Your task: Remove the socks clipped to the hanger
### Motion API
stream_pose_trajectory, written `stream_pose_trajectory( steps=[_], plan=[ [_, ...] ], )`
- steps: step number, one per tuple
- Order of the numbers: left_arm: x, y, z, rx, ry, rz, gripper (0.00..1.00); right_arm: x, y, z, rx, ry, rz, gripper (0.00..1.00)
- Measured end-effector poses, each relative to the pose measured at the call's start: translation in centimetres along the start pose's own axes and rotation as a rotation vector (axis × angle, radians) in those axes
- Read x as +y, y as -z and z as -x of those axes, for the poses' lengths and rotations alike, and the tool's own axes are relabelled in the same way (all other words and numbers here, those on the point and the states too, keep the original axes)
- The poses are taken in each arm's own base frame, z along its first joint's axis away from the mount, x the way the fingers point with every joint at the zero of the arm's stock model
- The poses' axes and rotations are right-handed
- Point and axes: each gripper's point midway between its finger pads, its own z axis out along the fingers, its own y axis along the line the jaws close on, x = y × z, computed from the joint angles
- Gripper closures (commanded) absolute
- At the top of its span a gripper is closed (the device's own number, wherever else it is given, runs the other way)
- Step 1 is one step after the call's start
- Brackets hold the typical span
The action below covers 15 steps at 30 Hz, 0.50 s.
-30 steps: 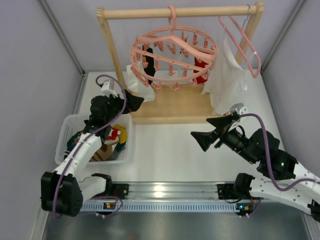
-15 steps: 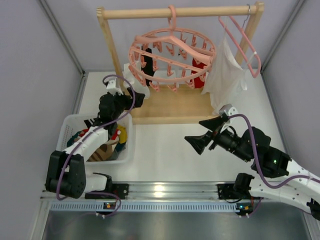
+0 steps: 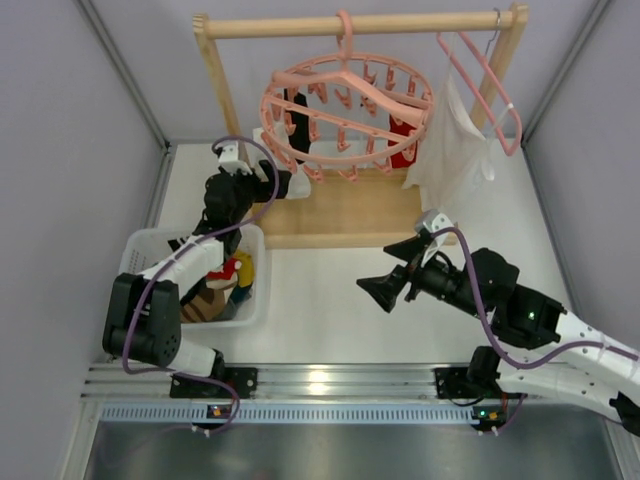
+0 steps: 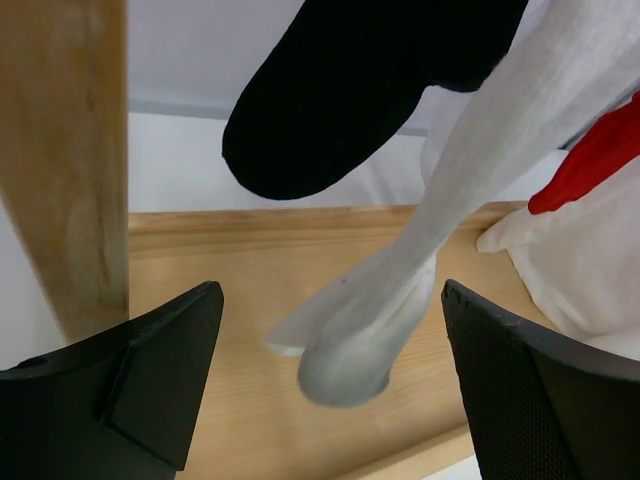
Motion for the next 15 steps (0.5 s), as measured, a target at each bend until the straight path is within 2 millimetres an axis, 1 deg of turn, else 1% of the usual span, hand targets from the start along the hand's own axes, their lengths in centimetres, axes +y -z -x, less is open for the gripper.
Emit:
stream_pose_trajectory(
  steps=[1, 2, 4, 7, 8, 9, 11, 12, 13, 15],
  plan=[
    [0.0, -0.3, 0.2, -0.005, -0.004, -0.003, 0.1, 0.0, -0.1, 0.0, 0.002, 0.003, 0.001, 0.01],
    [-0.1, -0.6, 0.4, -0.011, -0.008, -0.007, 0.17, 0.0, -0.2, -0.2, 0.006, 0.006, 0.003, 0.01],
    [-0.4, -1.0, 0.8, -0.021, -0.016, -0.021, 0.26, 0.1, -0.5, -0.3, 0.011, 0.013, 0.009, 0.01],
    [-1.0, -1.5, 1.6, -0.041, -0.028, -0.043, 0.46, 0.2, -0.9, -0.5, 0.02, 0.025, 0.016, 0.0],
    [-1.1, -1.5, 1.8, -0.049, -0.034, -0.047, 0.56, 0.3, -1.1, -0.5, 0.019, 0.027, 0.017, 0.0],
    [-1.4, -1.6, 2.1, -0.056, -0.04, -0.054, 0.61, 0.3, -1.3, -0.7, 0.024, 0.032, 0.018, 0.01],
    [-2.0, -1.7, 2.5, -0.074, -0.053, -0.068, 0.72, 0.3, -1.7, -1.0, 0.038, 0.038, 0.018, 0.0],
    [-2.3, -1.7, 2.5, -0.08, -0.058, -0.075, 0.81, 0.2, -2.0, -1.3, 0.046, 0.042, 0.018, 0.01],
    [-2.5, -1.7, 2.6, -0.083, -0.058, -0.076, 0.84, 0.3, -2.2, -1.4, 0.051, 0.044, 0.019, 0.01],
    [-2.8, -1.7, 2.6, -0.088, -0.064, -0.075, 0.92, 0.3, -2.4, -1.6, 0.057, 0.045, 0.022, 0.01]
  ],
)
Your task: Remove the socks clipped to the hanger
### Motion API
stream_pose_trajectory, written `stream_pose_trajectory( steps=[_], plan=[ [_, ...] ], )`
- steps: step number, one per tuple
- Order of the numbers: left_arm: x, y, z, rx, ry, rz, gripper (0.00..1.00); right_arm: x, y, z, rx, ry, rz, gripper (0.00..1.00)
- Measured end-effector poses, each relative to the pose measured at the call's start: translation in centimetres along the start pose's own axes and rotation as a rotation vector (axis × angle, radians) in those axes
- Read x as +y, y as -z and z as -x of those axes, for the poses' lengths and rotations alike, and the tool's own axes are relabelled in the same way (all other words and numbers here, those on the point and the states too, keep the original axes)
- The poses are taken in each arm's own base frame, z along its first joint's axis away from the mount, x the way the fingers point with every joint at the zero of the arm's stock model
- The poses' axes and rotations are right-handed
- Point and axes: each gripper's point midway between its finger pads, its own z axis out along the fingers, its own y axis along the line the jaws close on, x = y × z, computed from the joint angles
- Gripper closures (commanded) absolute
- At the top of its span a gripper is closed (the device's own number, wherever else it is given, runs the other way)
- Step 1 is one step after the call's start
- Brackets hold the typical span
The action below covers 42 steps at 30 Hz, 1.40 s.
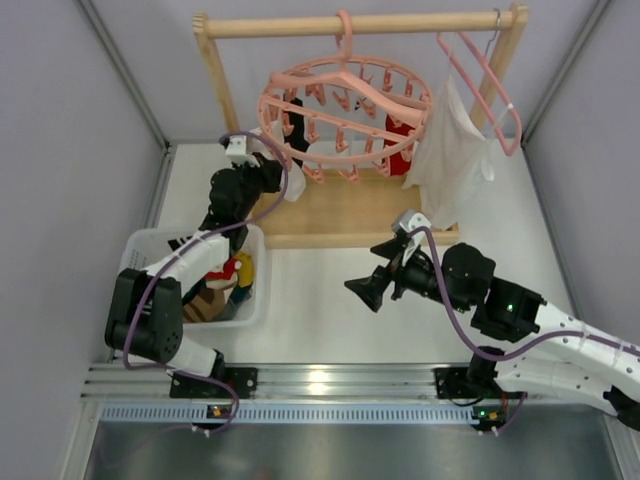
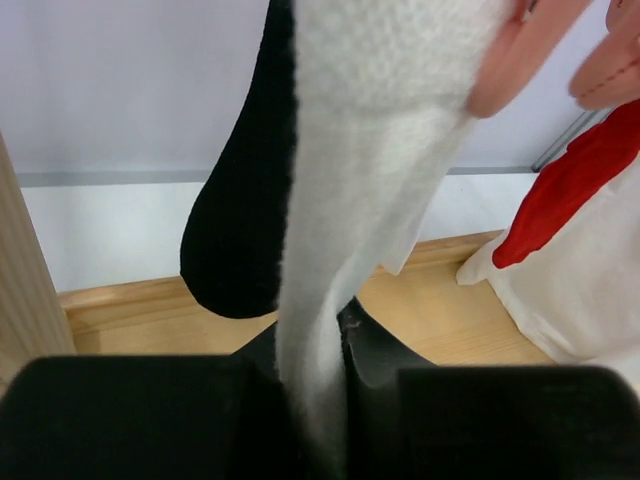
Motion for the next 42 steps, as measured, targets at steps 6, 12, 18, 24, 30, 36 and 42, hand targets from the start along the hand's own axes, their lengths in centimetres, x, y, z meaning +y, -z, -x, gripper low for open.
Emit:
stream_pose_trajectory(
  steps=[6, 12, 18, 24, 30, 36, 42],
  plan=[
    [-1.1, 2.2, 0.1, -0.035, -0.009, 0.05, 1.0, 0.5, 0.3, 1.0, -0.037, -0.022, 0.02, 0.01],
    [-5.1, 5.6, 0.1, -0.085, -0.027, 0.048, 1.0, 1.0, 3.0, 4.6, -0.18, -0.083, 0.044, 0.01],
    [-8.9, 8.2, -0.6, -0.109, -0.071, 0.04, 1.0, -0.1, 5.9, 7.2, -0.299, -0.139, -0.012, 0.01],
    [-14.4, 10.0, -3.0, -0.076, -0.161, 0.008, 1.0, -1.8, 7.6, 8.9, -0.335, -0.173, -0.114, 0.01],
    [-18.7, 9.6, -5.0, -0.041, -0.283, 0.018, 1.0, -4.0, 10.7, 13.6, -0.403, -0.199, -0.262, 0.0],
    [-20.8, 8.3, -6.2, -0.028, -0.393, 0.101, 1.0, -5.8, 12.7, 19.7, -0.424, -0.183, -0.423, 0.03],
    [-20.9, 6.2, -7.1, -0.02, -0.483, 0.239, 1.0, -6.0, 9.2, 23.1, -0.292, -0.099, -0.518, 0.21]
  ],
)
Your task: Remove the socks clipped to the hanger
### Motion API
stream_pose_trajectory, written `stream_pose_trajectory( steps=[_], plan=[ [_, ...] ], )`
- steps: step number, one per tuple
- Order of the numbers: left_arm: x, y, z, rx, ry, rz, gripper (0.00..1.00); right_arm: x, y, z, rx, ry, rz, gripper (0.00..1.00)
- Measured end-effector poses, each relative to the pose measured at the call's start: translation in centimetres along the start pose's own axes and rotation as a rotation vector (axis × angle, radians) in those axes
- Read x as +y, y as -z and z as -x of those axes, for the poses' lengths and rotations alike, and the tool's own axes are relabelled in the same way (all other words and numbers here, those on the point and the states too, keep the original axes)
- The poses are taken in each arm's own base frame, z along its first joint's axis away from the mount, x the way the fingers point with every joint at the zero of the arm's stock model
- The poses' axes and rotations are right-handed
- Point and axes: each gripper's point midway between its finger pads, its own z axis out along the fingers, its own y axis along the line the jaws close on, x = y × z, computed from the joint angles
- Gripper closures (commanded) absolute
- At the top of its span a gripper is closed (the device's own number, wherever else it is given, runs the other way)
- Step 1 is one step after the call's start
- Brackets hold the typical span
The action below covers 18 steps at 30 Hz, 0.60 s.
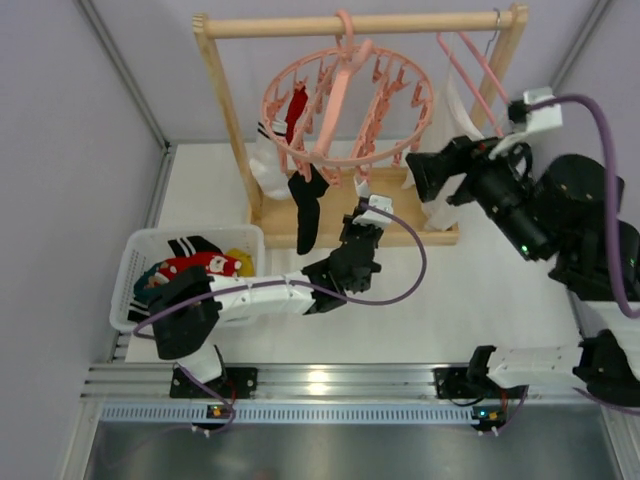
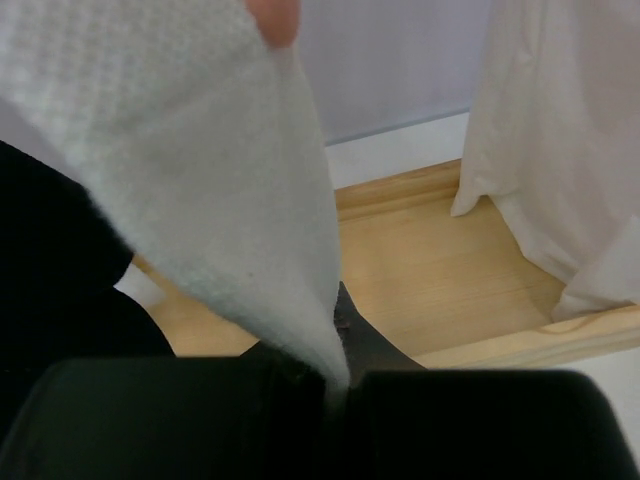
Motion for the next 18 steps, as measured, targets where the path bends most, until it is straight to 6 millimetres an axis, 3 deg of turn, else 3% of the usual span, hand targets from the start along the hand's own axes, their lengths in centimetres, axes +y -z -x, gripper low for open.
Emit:
stream_pose_trajectory(
  steps=[4, 9, 13, 18],
  plan=[
    [-1.1, -0.6, -0.6, 0.015, -0.054, 0.04, 1.0, 2.4, -3.8, -1.3, 0.093, 0.098, -0.018, 0.28],
    [-2.3, -0.4, -1.1, 0.024, -0.097, 0.046, 1.0, 4.0, -7.9, -7.3, 0.256, 0.251, -0.057, 0.36],
    [-2.9, -0.2, -1.3, 0.026, -0.113, 0.042, 1.0, 3.3, -8.7, -10.0, 0.326, 0.335, -0.105, 0.38],
    [-3.2, -0.1, -1.0, 0.022, -0.114, 0.037, 1.0, 2.5, -8.6, -9.8, 0.321, 0.348, -0.129, 0.42]
  ],
)
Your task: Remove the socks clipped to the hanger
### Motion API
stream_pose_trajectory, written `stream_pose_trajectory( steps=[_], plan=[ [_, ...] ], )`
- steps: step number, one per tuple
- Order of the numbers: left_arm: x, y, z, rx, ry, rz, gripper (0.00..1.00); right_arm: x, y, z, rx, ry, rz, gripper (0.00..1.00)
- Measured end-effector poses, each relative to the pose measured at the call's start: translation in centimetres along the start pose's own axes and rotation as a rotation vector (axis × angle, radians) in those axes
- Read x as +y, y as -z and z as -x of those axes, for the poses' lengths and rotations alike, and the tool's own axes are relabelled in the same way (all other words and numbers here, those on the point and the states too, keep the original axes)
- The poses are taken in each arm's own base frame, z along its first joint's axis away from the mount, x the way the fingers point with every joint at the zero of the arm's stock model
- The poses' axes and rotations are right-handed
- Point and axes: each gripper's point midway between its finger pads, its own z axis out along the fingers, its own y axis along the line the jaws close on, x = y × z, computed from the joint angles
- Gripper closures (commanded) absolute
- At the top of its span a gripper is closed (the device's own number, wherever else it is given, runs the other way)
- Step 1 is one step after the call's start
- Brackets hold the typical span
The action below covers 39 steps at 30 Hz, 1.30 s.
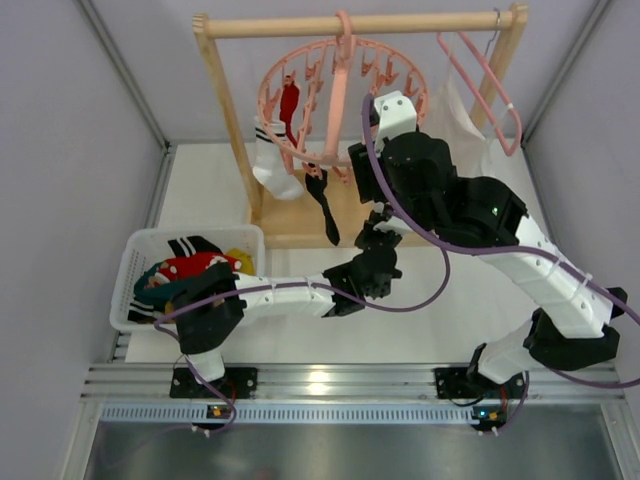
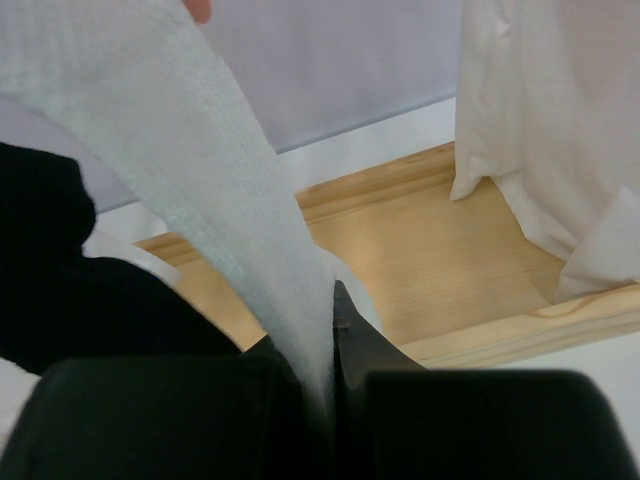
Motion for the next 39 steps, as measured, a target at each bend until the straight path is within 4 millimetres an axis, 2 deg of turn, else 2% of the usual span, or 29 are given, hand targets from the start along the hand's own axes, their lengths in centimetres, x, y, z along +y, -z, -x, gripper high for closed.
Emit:
stream_pose_trajectory(
  steps=[9, 18, 26, 34, 39],
  plan=[
    [-0.3, 0.3, 0.6, -0.008, 0.001, -0.008, 1.0, -1.2, -1.2, -0.6, 0.022, -0.004, -0.037, 0.45],
    [-0.4, 0.3, 0.7, -0.009, 0.0, -0.01, 1.0, 0.6, -4.0, -2.6, 0.09, 0.037, -0.024, 0.48],
    [-0.6, 0.6, 0.7, -0.01, -0.002, -0.014, 1.0, 1.5, -5.0, -3.8, 0.121, 0.057, -0.009, 0.49],
    [-0.6, 0.6, 0.7, -0.01, -0.002, -0.015, 1.0, 1.7, -5.8, -5.7, 0.159, 0.085, -0.014, 0.53],
    [-0.7, 0.7, 0.8, -0.011, -0.001, -0.017, 1.0, 1.0, -6.4, -6.1, 0.167, 0.083, -0.037, 0.55]
  ],
)
